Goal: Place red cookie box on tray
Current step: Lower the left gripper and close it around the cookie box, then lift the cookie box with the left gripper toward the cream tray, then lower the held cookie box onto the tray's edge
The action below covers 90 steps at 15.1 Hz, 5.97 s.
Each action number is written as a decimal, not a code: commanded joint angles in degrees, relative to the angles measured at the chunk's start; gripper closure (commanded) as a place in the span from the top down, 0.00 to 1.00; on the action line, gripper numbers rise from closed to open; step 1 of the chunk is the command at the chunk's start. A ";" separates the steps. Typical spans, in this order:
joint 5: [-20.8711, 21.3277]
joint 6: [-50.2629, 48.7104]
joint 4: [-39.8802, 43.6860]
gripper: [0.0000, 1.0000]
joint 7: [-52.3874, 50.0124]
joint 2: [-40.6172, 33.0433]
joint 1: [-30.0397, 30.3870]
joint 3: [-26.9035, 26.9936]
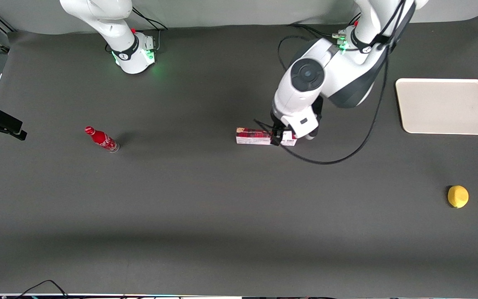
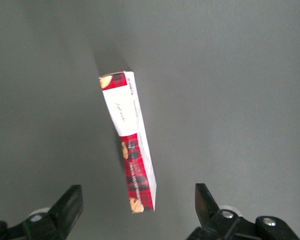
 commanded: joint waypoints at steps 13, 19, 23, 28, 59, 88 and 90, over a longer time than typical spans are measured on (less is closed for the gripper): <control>14.02 15.83 -10.40 1.00 -9.28 9.94 -4.28 0.23; 15.86 17.94 -11.80 1.00 -9.81 12.14 -5.43 0.23; 17.98 18.91 -12.51 0.01 -12.97 13.11 -5.69 -0.03; 18.06 18.82 -12.33 0.00 -13.06 12.85 -5.52 -0.21; 10.41 -49.30 15.18 0.00 104.65 -23.27 -0.95 42.74; -16.98 26.11 -29.74 0.00 186.16 2.90 6.43 87.42; -20.33 26.38 -28.16 0.00 190.12 5.54 7.57 87.25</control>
